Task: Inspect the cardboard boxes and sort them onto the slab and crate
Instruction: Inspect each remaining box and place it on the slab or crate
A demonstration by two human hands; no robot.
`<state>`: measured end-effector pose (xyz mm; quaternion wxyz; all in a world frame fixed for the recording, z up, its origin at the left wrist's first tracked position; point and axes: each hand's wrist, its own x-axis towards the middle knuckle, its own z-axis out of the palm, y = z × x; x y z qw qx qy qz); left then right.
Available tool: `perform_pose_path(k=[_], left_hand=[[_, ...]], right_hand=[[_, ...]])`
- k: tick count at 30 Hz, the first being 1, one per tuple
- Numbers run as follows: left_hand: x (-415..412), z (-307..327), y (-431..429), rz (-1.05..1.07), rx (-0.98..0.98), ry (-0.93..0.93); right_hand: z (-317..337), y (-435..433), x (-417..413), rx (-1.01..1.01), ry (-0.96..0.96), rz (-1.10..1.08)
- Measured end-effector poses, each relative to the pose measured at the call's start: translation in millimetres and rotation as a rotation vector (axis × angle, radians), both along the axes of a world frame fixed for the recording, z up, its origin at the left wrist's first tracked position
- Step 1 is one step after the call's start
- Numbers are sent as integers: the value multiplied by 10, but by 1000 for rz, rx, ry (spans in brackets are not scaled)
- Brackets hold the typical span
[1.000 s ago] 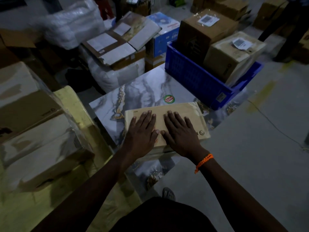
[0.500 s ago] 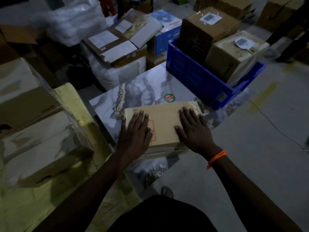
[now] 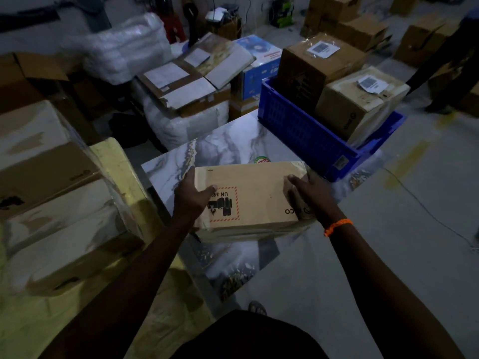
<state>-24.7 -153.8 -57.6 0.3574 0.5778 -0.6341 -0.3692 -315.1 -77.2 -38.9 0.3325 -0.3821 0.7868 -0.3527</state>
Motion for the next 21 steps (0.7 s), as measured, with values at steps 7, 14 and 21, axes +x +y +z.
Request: perform_pose_path(k=[7, 14, 21], left_hand=[[54, -61, 52, 54, 22, 350], [121, -438, 513, 160, 64, 301], [384, -729, 731, 209, 248, 236]], right_hand=[[-40, 186, 43, -212, -142, -165], [-541, 846, 230, -215, -215, -339], [-881, 1248, 416, -139, -97, -349]])
